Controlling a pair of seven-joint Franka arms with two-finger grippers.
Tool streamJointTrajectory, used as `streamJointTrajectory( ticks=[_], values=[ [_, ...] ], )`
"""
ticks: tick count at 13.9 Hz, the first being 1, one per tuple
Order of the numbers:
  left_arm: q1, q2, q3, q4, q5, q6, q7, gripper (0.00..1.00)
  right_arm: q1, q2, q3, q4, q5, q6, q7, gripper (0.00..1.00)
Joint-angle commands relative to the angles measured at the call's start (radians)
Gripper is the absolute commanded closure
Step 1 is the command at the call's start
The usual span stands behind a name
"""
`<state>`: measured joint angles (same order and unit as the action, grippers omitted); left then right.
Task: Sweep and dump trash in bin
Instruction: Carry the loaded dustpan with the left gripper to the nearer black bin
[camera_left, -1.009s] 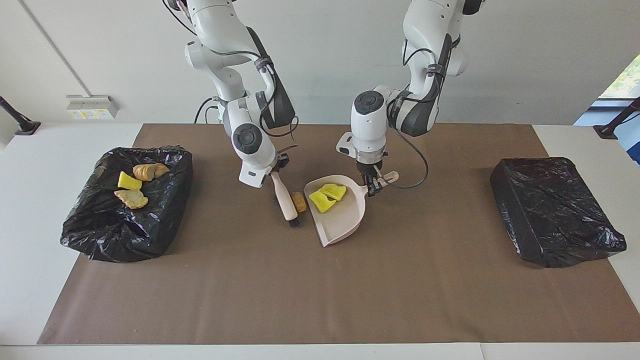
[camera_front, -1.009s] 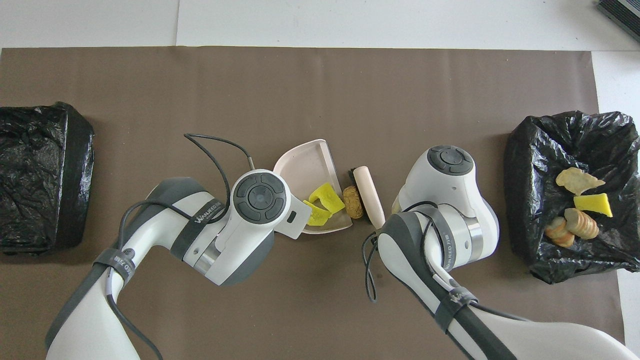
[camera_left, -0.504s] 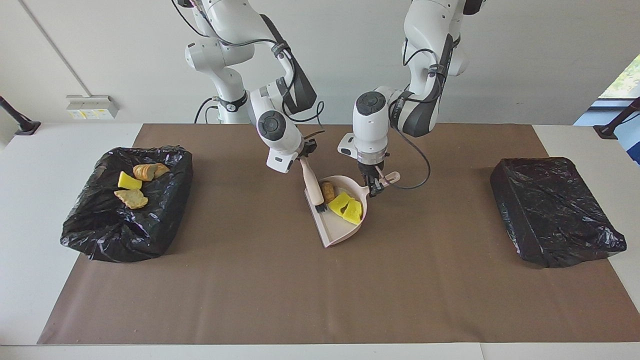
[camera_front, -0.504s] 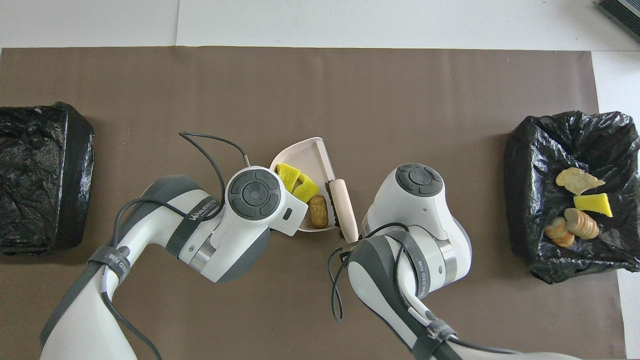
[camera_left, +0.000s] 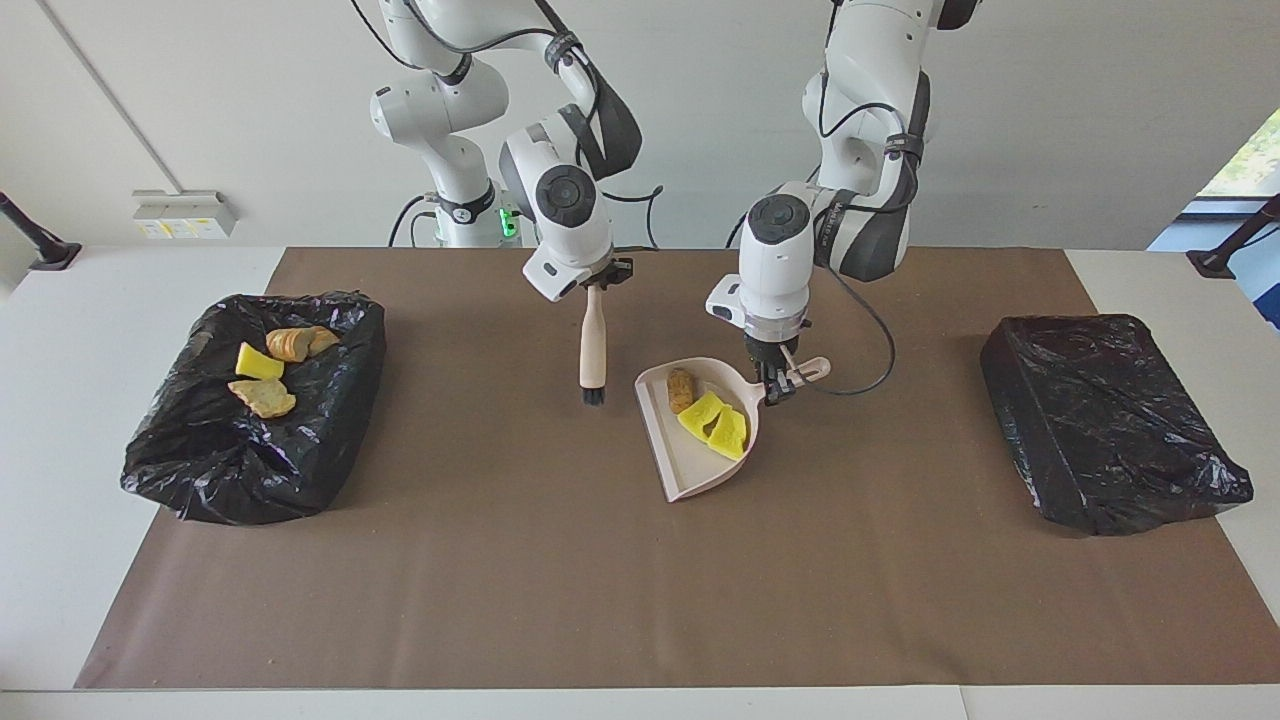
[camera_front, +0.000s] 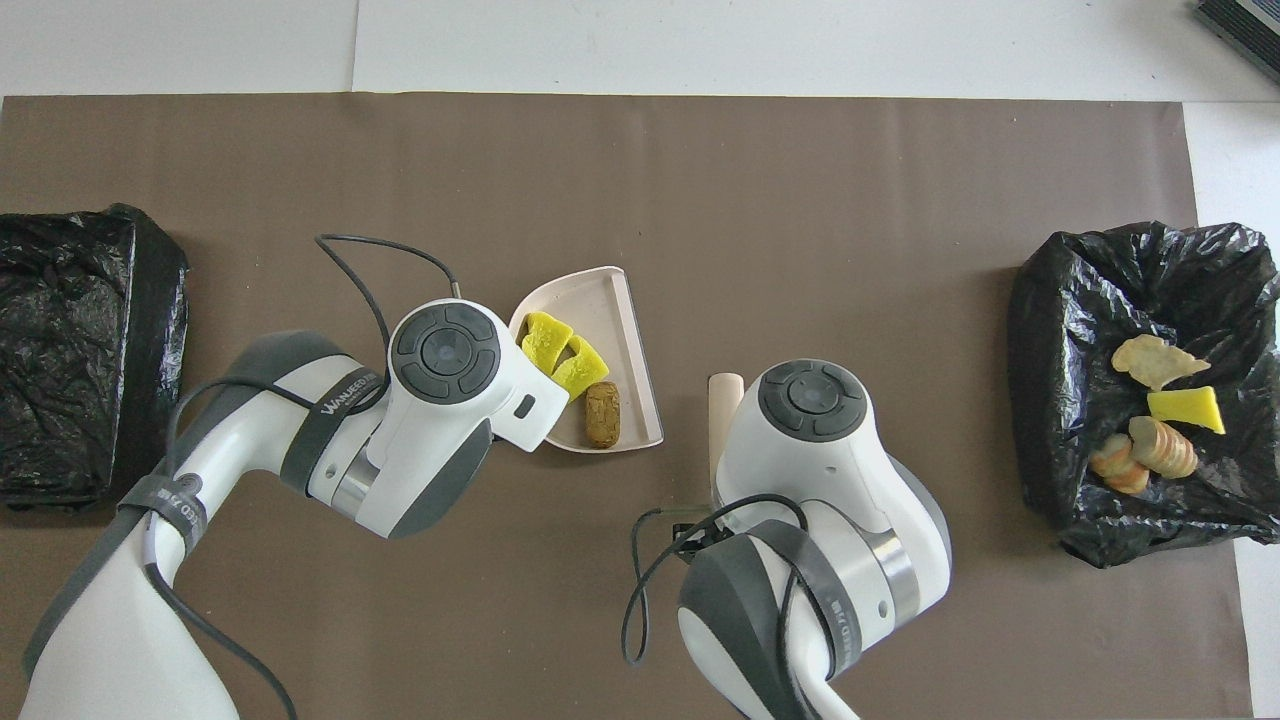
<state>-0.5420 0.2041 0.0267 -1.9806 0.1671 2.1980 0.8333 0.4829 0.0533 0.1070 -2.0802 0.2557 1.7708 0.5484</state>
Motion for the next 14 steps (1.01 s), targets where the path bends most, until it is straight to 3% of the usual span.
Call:
streamJointTrajectory(
  ticks=[1,6,10,13,14],
  values=[
    [0.078,-0.089,-0.004,-0.018,-0.023,0.003,0.096,1.00,0.075,-0.085,0.005,-0.101,-0.016,0.059,0.084,1.00],
    [0.321,-0.239,0.004,0.003,-0.095,-0.113,0.410,1.00,0.155,-0.279,0.010,-0.400,-0.001,0.189,0.087,1.00],
    [0.521,-0.253,0.012,0.109,-0.129,-0.299,0.585,1.00,0.218,-0.222,0.010,-0.412,0.086,0.272,0.081,1.00],
    [0.658,-0.244,0.018,0.126,-0.132,-0.275,0.593,1.00,0.250,-0.185,0.010,-0.412,0.086,0.303,0.074,1.00],
    [0.698,-0.235,0.018,0.141,-0.132,-0.252,0.584,1.00,0.249,-0.182,0.010,-0.412,0.086,0.305,0.061,0.95]
  ],
)
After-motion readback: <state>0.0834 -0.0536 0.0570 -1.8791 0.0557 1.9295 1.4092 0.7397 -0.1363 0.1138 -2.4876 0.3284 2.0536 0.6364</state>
